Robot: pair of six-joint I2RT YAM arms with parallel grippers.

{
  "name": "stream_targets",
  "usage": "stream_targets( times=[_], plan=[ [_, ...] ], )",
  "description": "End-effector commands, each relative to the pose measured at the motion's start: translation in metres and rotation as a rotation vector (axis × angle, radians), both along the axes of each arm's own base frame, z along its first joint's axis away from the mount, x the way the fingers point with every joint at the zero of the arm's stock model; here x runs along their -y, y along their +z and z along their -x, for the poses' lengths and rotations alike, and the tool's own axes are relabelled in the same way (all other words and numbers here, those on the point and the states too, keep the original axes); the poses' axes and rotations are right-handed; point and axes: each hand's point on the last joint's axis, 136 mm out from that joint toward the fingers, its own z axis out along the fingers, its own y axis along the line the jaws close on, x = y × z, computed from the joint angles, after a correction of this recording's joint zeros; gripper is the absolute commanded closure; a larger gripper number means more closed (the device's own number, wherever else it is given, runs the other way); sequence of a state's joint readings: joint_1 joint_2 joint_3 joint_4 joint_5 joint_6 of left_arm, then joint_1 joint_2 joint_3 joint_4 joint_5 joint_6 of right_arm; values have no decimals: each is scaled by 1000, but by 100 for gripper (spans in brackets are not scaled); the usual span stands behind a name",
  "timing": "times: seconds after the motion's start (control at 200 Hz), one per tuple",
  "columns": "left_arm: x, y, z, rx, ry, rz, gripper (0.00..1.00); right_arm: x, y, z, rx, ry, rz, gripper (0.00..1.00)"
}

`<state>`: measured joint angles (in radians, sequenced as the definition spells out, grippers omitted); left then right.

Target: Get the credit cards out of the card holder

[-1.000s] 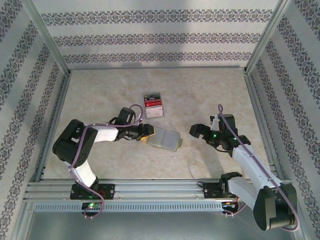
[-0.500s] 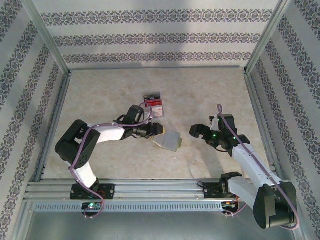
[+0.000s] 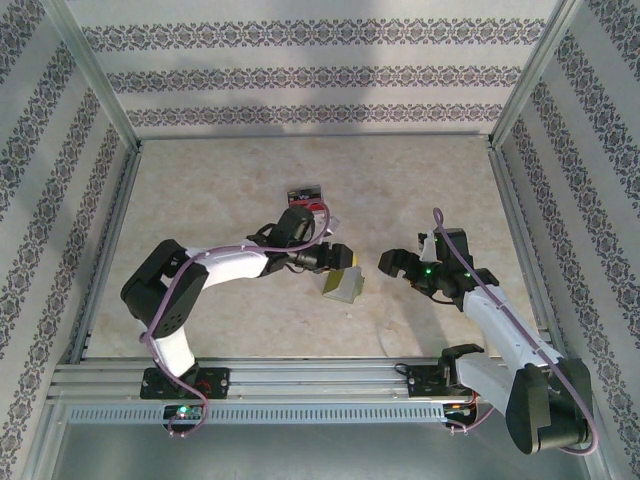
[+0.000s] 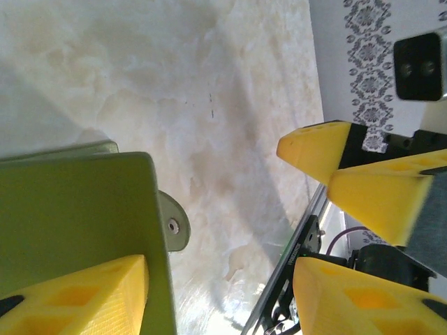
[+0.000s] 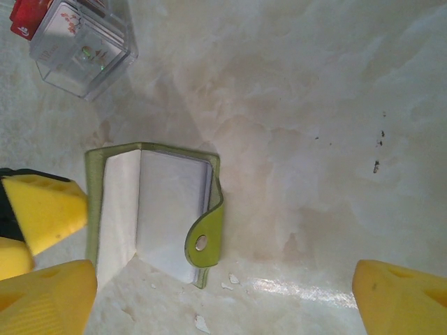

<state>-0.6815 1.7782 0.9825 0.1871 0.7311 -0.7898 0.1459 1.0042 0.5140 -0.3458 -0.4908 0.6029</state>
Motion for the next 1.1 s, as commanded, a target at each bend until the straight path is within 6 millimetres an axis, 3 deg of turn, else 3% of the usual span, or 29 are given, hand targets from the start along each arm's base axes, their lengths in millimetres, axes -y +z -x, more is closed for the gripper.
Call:
stream_targets(
  times=[0.0, 0.27, 0.739, 1.094],
  plan=[
    [6, -13, 7, -25, -27, -29, 43, -3, 4, -1, 11, 14, -27, 8],
    [4, -30, 10, -48, -24, -62, 47, -13, 8, 1, -36, 24, -96, 19],
    [-16, -63, 18, -68, -9, -194, 57, -24, 2, 11, -166, 17, -183, 36],
    [-23, -74, 21, -82, -13, -242, 68, -43, -2, 8, -210, 51, -138, 42]
  ],
)
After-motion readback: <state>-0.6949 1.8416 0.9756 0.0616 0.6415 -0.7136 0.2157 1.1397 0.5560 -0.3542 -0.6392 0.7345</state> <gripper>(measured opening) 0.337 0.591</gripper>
